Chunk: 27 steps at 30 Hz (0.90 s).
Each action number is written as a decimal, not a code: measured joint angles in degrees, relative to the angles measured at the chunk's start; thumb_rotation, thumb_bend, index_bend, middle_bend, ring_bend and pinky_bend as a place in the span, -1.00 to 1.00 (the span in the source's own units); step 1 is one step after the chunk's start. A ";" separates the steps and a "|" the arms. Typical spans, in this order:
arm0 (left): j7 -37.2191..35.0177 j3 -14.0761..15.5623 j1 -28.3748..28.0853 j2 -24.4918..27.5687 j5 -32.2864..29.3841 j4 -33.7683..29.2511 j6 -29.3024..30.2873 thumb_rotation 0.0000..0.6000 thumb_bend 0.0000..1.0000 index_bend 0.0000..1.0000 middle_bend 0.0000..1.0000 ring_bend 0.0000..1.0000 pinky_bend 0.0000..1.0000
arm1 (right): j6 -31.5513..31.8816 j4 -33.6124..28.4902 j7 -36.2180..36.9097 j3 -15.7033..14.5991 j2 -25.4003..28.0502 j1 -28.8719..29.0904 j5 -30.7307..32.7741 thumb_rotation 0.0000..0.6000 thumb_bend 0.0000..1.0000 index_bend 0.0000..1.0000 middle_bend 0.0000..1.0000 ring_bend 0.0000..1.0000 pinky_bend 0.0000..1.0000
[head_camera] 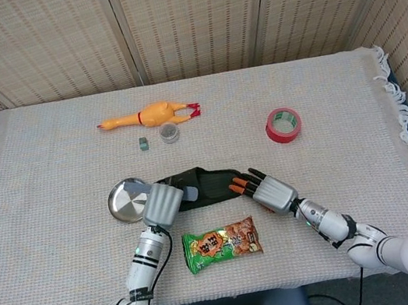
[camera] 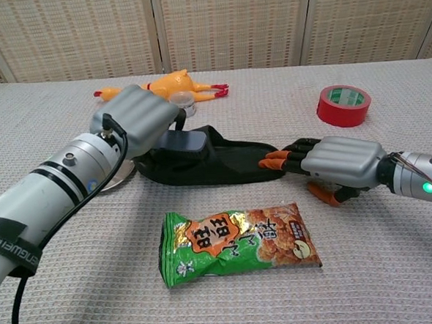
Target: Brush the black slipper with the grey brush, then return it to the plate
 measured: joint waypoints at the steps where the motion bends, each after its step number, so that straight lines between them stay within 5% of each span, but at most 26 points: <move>1: 0.01 -0.02 0.01 -0.12 -0.04 0.26 -0.13 1.00 -0.15 0.31 0.76 0.37 0.88 | 0.00 0.00 0.11 0.04 0.04 0.00 0.07 1.00 0.13 -0.92 -1.00 -1.00 -1.00; 19: -1.10 -1.77 1.03 1.22 -2.23 5.53 -2.77 1.00 -0.14 0.29 0.75 0.37 0.86 | 0.16 1.28 -0.12 -0.21 -0.30 0.00 0.07 1.00 0.13 -0.94 -1.00 -1.00 -1.00; 27: -1.27 -1.44 1.30 1.14 -1.37 2.83 -2.38 1.00 -0.14 0.29 0.74 0.37 0.86 | 0.04 1.30 -0.45 -0.24 -0.58 -0.03 0.21 1.00 0.13 -0.94 -1.00 -1.00 -1.00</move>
